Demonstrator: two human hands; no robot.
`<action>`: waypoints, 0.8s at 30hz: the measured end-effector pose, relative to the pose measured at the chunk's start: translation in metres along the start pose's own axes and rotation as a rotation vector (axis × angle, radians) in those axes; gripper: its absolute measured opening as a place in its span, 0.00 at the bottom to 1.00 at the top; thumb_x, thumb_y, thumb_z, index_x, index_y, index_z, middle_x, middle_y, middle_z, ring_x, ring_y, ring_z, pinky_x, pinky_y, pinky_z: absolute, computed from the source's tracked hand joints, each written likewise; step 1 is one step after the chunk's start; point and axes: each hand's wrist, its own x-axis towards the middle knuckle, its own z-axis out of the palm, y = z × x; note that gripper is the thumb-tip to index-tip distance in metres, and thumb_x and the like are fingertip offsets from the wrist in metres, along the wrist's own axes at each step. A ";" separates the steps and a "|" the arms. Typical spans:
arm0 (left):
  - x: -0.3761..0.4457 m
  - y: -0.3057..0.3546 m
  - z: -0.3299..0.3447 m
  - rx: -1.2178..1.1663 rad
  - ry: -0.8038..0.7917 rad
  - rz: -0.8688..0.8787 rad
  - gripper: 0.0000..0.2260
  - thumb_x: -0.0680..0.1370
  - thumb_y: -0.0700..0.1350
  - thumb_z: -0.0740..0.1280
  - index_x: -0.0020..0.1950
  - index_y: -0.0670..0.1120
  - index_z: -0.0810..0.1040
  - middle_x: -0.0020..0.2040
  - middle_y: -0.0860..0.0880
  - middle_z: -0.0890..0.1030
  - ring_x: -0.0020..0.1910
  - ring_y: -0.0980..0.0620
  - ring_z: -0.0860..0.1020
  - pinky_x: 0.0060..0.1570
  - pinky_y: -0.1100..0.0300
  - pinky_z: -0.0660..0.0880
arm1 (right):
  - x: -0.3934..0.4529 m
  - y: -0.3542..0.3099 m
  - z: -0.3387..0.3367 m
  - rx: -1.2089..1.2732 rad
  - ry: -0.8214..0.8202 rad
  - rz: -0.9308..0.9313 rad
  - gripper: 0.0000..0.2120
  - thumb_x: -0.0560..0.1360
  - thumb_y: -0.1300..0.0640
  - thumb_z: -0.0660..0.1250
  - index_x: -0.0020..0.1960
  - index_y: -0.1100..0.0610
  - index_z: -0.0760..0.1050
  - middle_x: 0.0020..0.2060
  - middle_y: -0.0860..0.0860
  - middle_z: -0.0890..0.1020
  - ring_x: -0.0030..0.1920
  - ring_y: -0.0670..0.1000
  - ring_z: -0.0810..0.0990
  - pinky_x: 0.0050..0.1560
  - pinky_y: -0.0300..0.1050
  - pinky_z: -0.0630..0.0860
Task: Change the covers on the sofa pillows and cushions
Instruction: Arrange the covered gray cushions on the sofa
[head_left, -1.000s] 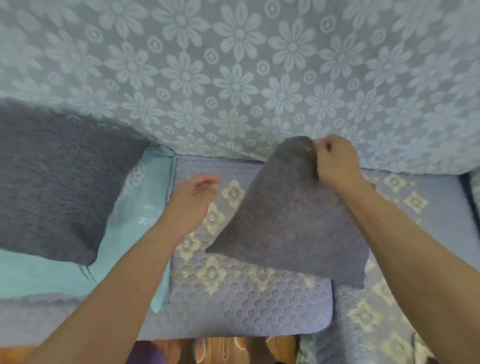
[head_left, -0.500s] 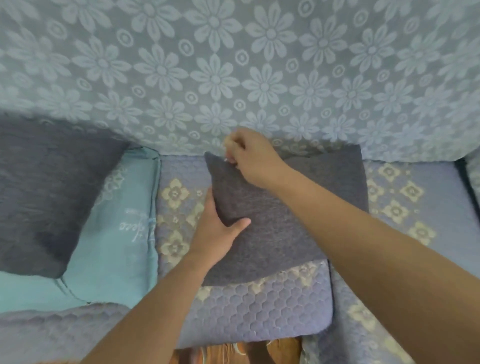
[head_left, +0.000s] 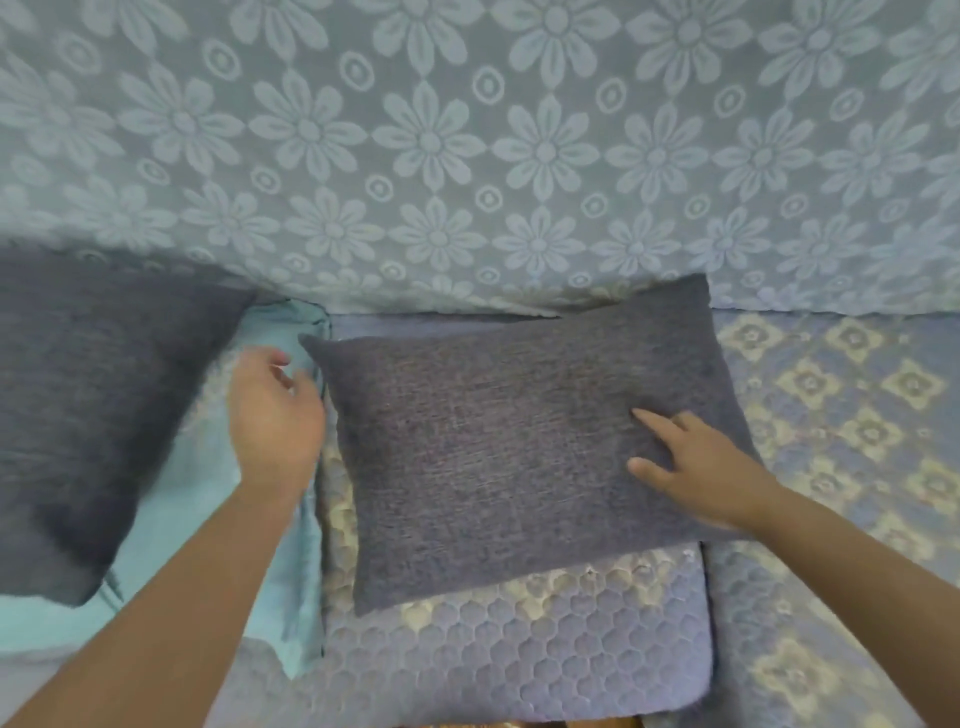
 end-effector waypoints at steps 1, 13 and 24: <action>-0.022 0.013 0.009 0.064 -0.064 0.256 0.06 0.79 0.41 0.65 0.54 0.43 0.78 0.49 0.42 0.80 0.51 0.39 0.76 0.54 0.46 0.72 | 0.004 -0.007 -0.004 -0.041 0.107 -0.031 0.32 0.80 0.35 0.55 0.80 0.42 0.52 0.76 0.50 0.58 0.75 0.56 0.58 0.73 0.53 0.63; 0.012 0.043 0.197 0.685 -0.810 0.133 0.37 0.78 0.72 0.40 0.83 0.56 0.48 0.83 0.55 0.51 0.81 0.51 0.52 0.76 0.37 0.50 | 0.067 -0.028 0.028 -0.054 0.230 -0.017 0.38 0.77 0.29 0.40 0.76 0.49 0.66 0.52 0.49 0.84 0.59 0.51 0.79 0.76 0.51 0.59; -0.109 0.035 0.116 0.817 -0.858 0.361 0.29 0.76 0.74 0.39 0.76 0.73 0.34 0.83 0.43 0.39 0.81 0.39 0.38 0.77 0.34 0.42 | 0.143 0.016 0.020 -0.026 0.108 0.054 0.43 0.73 0.22 0.42 0.81 0.45 0.46 0.81 0.49 0.49 0.80 0.54 0.49 0.76 0.66 0.47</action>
